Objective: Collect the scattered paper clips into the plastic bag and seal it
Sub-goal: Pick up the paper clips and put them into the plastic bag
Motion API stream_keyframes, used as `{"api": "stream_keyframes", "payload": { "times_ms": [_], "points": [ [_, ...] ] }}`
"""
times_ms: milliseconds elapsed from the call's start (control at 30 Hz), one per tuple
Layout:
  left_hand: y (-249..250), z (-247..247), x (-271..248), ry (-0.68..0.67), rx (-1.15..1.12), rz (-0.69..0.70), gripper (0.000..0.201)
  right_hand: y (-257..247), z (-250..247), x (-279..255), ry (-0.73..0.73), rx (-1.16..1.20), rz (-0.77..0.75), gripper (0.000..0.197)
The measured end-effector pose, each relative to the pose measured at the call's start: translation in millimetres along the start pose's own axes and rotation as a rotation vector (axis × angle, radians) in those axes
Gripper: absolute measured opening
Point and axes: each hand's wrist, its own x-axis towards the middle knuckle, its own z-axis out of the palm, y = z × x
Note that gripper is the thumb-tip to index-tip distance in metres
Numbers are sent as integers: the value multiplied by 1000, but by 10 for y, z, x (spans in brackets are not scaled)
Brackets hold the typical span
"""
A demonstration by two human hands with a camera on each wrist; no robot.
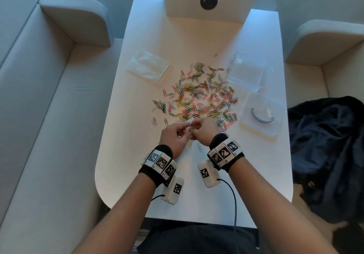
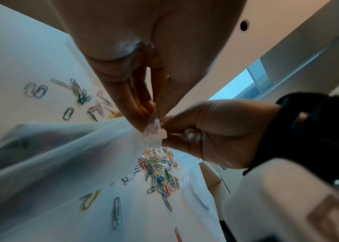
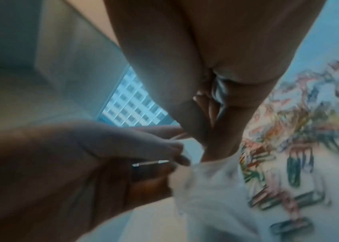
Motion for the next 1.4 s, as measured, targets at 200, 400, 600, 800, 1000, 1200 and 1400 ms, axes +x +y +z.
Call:
{"api": "stream_keyframes", "payload": {
  "times_ms": [200,400,600,800,1000,1200,1400],
  "points": [
    [-78,-23,51,16,7,-48,32,-32,-196,-67,-31,-107,-185,24],
    [-99,-83,97,28,-43,-113,36,426,-799,455,274,-585,-29,79],
    [-105,-70,96,37,-48,-117,37,800,-538,587,190,-810,-7,91],
    [-96,-98,101,40,-44,-127,35,797,-295,578,379,-836,-267,24],
    [-105,-126,65,45,-57,-161,33,746,-349,569,321,-736,-336,17],
    [-141,-172,9,67,-77,-232,36,780,-571,488,491,13,38,16],
    [-173,-179,7,67,-107,-329,28,561,-503,107,204,1166,177,7]
  ]
}}
